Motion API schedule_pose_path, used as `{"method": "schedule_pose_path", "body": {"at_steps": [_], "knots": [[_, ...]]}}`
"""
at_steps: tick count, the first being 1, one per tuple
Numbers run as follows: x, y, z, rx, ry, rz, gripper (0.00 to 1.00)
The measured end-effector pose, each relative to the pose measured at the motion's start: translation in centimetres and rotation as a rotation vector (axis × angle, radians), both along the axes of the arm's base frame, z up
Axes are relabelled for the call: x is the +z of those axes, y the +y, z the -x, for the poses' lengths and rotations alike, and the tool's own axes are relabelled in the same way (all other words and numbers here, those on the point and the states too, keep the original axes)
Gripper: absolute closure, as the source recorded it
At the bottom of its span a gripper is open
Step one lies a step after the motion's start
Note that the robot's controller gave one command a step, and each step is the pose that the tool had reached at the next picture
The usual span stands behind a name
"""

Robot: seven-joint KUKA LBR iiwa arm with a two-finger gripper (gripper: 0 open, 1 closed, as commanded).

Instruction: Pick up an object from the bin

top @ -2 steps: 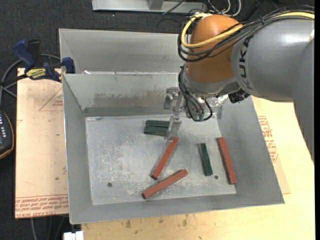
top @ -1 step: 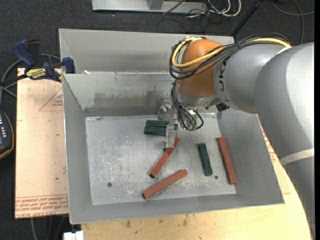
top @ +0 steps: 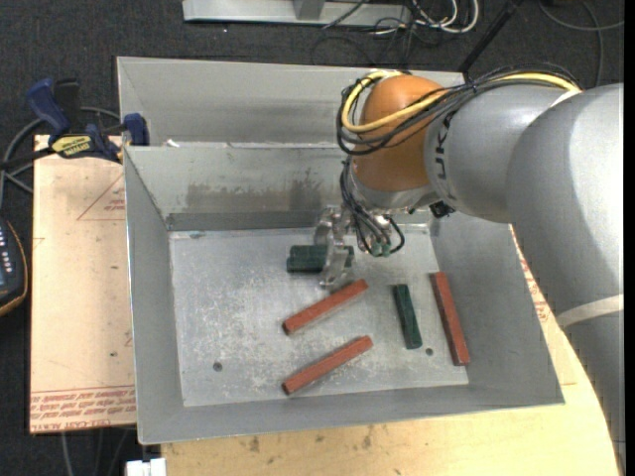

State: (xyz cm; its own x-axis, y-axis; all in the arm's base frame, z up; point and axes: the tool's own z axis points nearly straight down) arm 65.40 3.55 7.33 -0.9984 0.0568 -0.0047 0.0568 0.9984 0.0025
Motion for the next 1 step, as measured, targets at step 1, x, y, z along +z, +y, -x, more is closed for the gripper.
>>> {"method": "schedule_pose_path", "body": {"at_steps": [1], "knots": [[13.52, -0.39, 1.65, -0.008, -0.006, 0.001, 1.0]]}}
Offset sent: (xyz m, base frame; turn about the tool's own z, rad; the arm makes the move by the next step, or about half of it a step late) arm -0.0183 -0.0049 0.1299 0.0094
